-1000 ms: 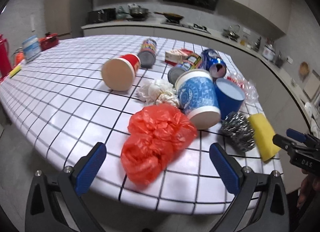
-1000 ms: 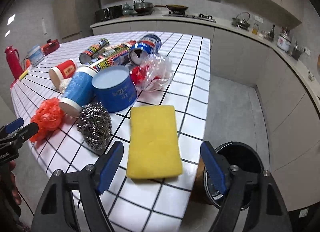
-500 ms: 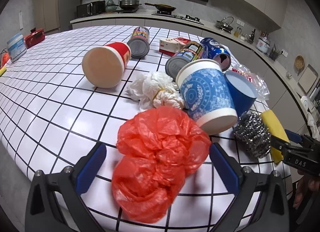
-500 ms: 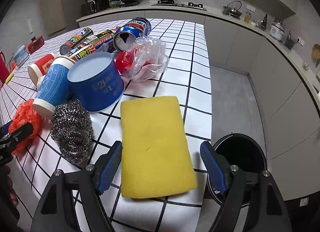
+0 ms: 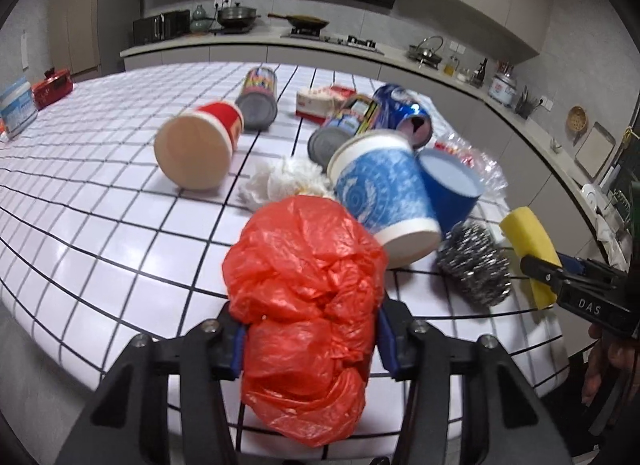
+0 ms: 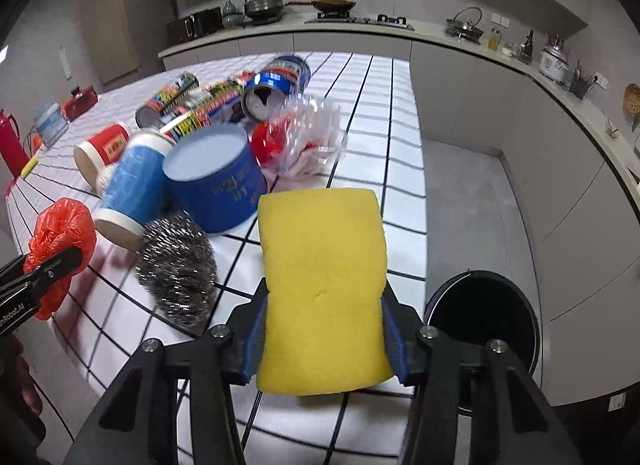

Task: Collect trash
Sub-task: 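Carry the red bag and yellow sponge over the bin and release both, then move both open tools back toward the items on the table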

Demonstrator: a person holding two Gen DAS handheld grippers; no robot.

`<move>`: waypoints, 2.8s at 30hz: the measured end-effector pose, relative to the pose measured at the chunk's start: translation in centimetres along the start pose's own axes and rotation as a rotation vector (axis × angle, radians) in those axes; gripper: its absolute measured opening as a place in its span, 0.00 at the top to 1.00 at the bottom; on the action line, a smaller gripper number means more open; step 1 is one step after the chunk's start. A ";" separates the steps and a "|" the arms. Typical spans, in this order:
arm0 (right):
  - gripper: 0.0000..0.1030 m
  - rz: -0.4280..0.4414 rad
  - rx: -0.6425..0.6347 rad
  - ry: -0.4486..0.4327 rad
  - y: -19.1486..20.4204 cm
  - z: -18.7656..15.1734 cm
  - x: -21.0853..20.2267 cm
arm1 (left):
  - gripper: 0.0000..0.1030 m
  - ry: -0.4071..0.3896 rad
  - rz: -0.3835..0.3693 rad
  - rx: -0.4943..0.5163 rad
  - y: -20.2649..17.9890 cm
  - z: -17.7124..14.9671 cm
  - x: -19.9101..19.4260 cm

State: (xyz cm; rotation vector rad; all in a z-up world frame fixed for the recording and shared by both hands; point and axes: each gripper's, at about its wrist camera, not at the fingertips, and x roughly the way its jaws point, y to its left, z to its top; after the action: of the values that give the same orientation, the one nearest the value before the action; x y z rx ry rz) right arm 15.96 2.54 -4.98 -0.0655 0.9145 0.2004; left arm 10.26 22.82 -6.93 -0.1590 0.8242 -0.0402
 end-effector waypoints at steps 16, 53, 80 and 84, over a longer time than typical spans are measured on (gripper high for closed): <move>0.50 -0.092 0.100 -0.057 -7.1 -2.5 -6.7 | 0.50 -0.044 -0.153 0.101 -8.7 1.3 -1.5; 0.49 0.051 -0.006 0.141 -29.1 -7.6 3.4 | 0.50 0.145 -0.140 0.122 -33.6 -3.7 9.1; 0.13 0.139 -0.141 0.233 -31.4 -9.2 10.8 | 0.09 0.223 -0.090 0.103 -35.6 -4.4 13.1; 0.13 0.104 -0.111 0.237 -31.5 -8.5 10.3 | 0.09 0.218 -0.065 0.102 -35.3 -4.2 12.8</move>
State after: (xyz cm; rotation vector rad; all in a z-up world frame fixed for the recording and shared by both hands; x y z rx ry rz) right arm 21.80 -28.02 -19.23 -0.1475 1.1432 0.3454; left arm 16.81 -13.77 -13.57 -0.0859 1.0317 -0.1631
